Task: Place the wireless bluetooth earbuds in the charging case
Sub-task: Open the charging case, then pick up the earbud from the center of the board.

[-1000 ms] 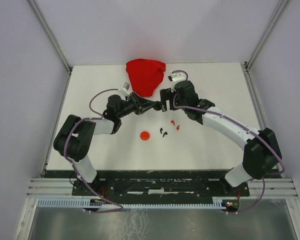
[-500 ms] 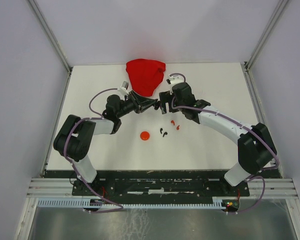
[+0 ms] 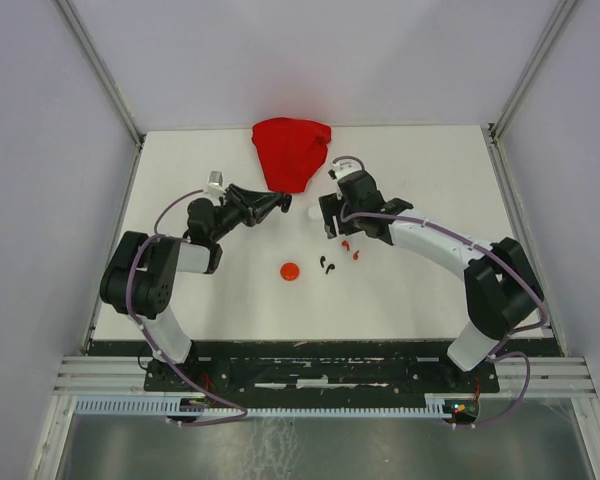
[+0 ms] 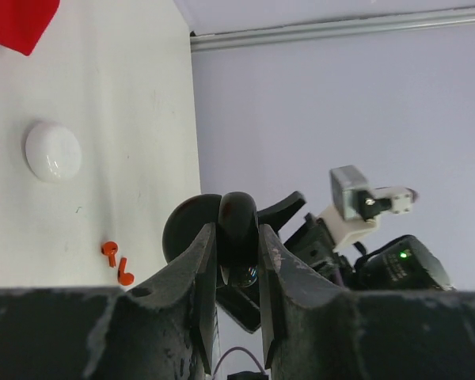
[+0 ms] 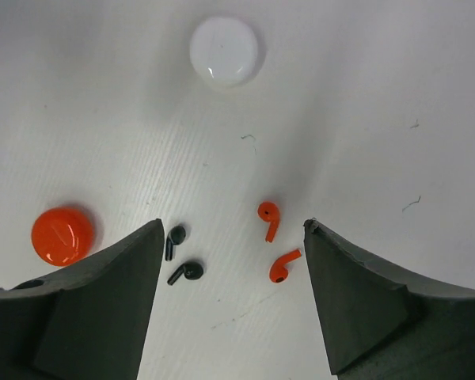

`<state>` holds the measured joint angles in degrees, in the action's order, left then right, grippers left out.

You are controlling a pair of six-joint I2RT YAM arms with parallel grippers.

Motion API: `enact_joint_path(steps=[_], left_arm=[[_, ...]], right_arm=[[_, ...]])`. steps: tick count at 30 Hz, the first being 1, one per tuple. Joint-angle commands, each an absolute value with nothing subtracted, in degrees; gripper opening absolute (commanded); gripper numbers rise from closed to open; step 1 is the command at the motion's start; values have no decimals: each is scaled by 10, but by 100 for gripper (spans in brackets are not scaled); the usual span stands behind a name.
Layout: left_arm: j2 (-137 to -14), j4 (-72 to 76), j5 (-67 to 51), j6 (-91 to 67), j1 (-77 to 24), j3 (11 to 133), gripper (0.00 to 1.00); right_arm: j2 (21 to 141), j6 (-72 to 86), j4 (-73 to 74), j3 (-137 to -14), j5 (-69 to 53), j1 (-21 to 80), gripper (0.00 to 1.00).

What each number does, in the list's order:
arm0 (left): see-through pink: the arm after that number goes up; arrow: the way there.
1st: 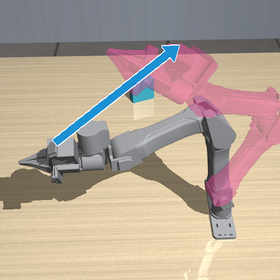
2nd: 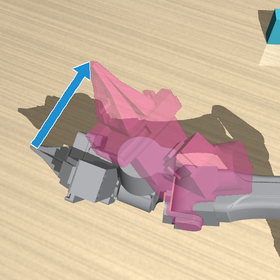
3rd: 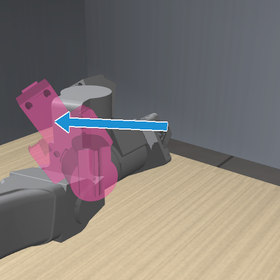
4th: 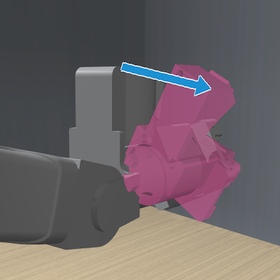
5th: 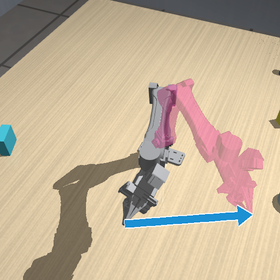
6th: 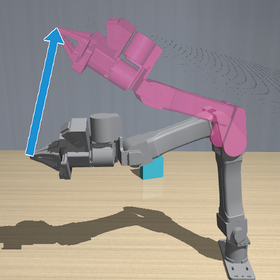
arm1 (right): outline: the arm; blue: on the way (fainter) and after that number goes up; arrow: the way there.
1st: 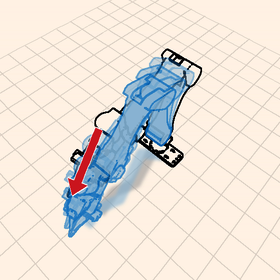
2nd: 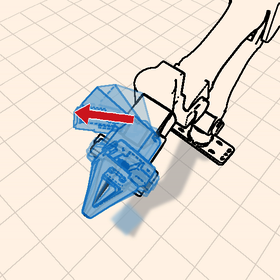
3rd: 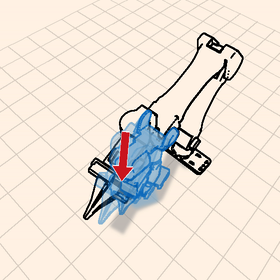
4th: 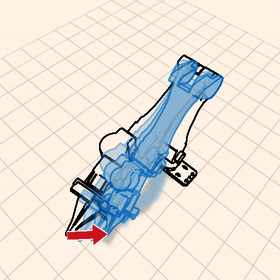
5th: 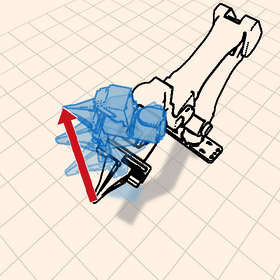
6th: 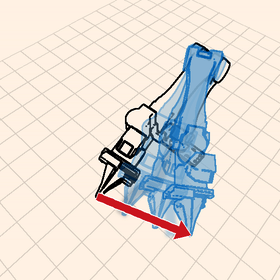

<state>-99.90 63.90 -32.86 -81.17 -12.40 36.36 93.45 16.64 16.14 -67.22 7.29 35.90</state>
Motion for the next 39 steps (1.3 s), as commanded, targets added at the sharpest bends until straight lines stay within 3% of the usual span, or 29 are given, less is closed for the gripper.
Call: enact_joint_path(steps=[1,5,10,39], left_arm=[[-996,706,-325,-845,-113,350,3],[-989,701,-324,-840,-106,342,3],[-987,708,-326,-842,-96,330,3],[-1001,750,-340,-859,-74,305,3]], right_arm=[[974,164,231,-714,64,370,76],[1010,181,259,-740,71,393,65],[1052,199,283,-773,70,417,58],[1125,233,323,-817,51,429,43]])
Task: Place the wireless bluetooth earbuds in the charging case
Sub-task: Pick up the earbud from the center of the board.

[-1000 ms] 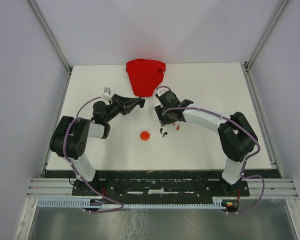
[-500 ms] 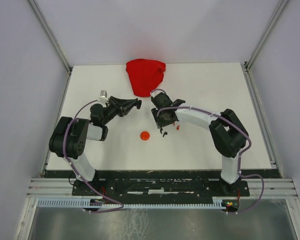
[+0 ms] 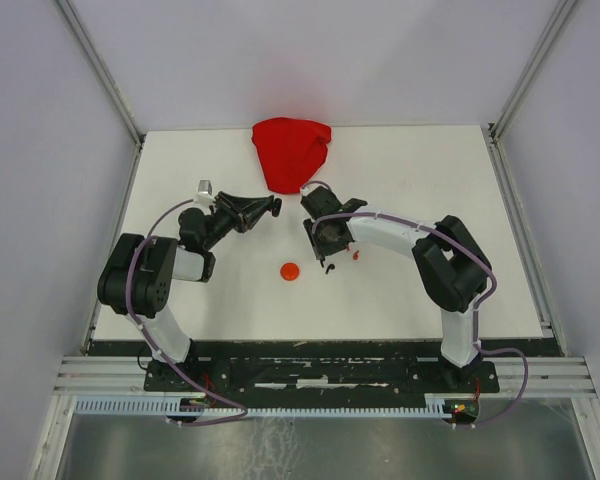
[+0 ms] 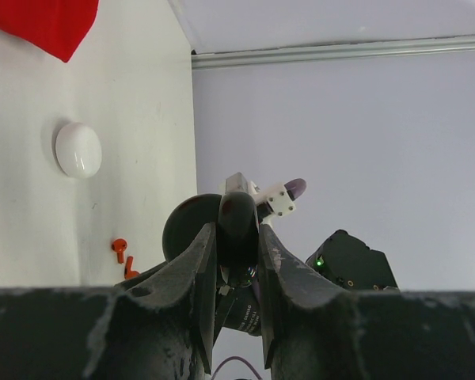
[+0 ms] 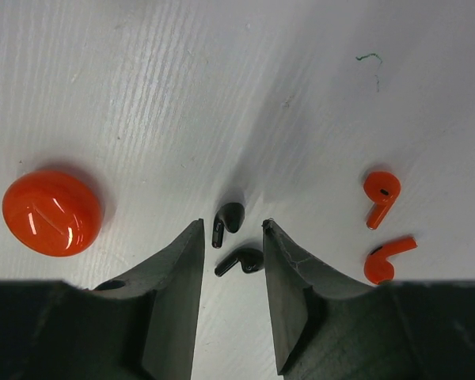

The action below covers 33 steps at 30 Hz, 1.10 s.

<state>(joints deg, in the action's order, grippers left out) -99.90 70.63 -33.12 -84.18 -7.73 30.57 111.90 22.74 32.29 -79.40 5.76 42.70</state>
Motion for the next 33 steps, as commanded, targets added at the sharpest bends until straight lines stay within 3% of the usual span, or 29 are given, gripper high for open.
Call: enact_joint_path(steps=[1,33], left_arm=[[-1001,751,-340,-860,-74,305,3],[-1005,758,-341,-863,-71,302,3]], right_arm=[[1126,233,323,-818,50,429,43],[1151,232,332,-828,35,429,38]])
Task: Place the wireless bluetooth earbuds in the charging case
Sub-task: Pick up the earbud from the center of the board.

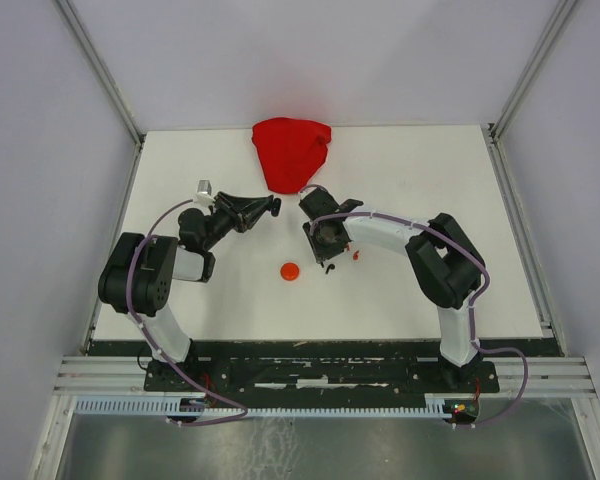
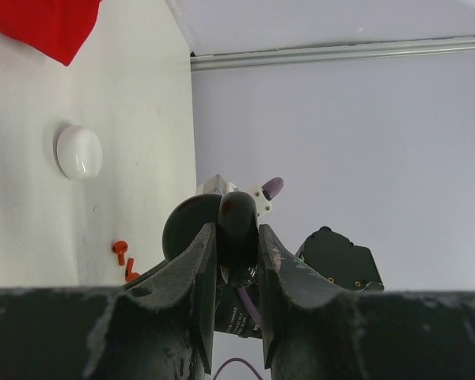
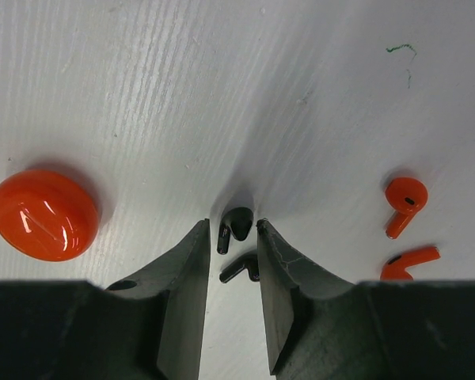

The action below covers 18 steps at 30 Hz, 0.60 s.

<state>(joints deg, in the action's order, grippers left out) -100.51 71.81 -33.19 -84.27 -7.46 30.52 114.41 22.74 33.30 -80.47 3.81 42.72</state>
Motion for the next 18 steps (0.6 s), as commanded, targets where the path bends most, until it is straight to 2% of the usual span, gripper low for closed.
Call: enact_joint_path(steps=[1,18], left_arm=[[-1005,758,-341,-863,-72,302,3],[-1008,761,-340,-866,-71,301,3]], right_arm=[[1152,232,333,-829,35,429,38],[1161,230,338,-834,31,429,36]])
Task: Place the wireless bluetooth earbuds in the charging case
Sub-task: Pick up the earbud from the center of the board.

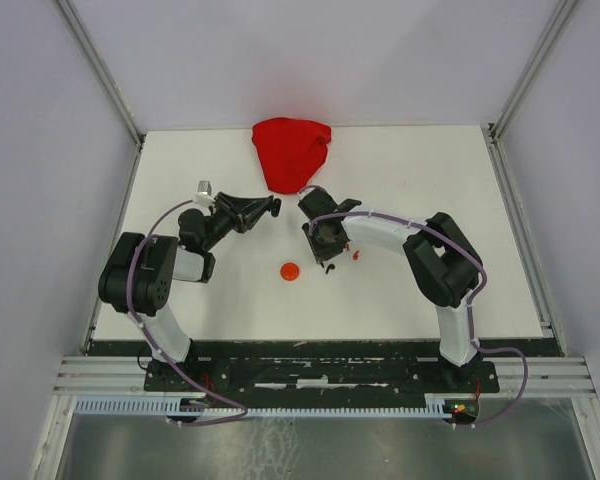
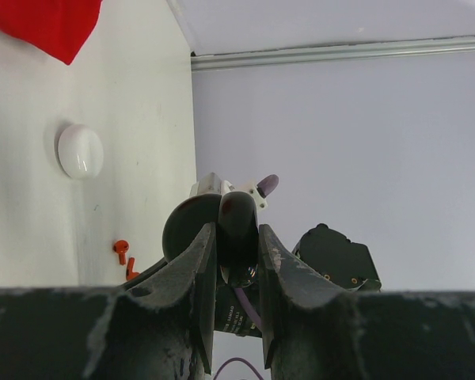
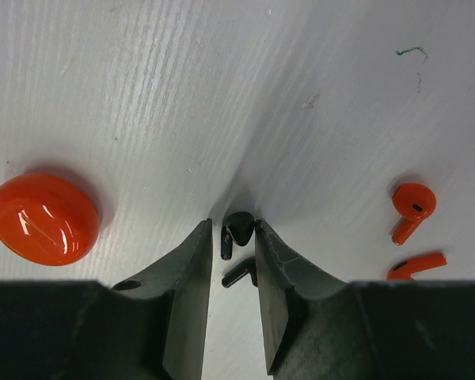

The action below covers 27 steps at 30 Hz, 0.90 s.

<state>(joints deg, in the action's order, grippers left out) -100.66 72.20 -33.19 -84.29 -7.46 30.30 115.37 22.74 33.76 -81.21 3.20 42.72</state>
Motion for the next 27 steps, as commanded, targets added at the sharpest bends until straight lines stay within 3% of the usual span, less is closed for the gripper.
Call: enact_joint_path(steps=[1,27], left_arm=[[-1009,761,-340,-866,-71,301,3],[-1009,760,-343,-867,-69,307,3]], right_arm=[[1161,230,338,-834,32,429,36],[1173,220,354,-849,24,429,30]])
